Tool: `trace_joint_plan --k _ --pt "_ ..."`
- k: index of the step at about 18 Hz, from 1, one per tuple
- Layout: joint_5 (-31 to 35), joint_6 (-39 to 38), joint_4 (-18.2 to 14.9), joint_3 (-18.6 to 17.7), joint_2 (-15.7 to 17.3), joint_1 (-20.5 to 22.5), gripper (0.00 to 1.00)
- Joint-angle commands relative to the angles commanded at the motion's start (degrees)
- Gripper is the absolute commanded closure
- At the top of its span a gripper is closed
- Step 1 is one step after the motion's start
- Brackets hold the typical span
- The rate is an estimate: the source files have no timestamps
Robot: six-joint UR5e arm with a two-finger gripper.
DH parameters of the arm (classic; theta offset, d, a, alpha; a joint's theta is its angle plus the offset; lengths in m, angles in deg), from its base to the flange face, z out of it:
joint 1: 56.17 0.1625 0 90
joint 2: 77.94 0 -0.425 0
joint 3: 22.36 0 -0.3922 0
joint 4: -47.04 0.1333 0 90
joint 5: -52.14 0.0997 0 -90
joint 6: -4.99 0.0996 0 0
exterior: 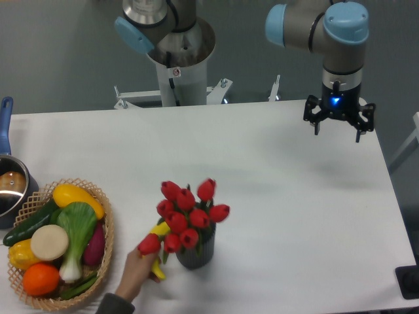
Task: Pick up the flowers from the vase
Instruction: 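Open the gripper and start moving toward the red tulips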
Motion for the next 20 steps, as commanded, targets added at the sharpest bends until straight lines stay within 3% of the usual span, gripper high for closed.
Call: trace_joint_plan --k 6,11,13,17,20 --pt "-1.7 -0.1 1.0 -0.7 0.7 -1.1 0.00" --pt "-21.1 -5.3 5.8 -0.9 0.1 0.1 0.00" --pt "-25.5 -8.3 5.8 -0.2 0.1 0.3 0.00" --pt "-40.7 -12.2 5.8 -0.1 -1.7 -1.8 0.00" --pt "-45.3 -14.0 5.9 0.9 -4.4 -4.0 0.00"
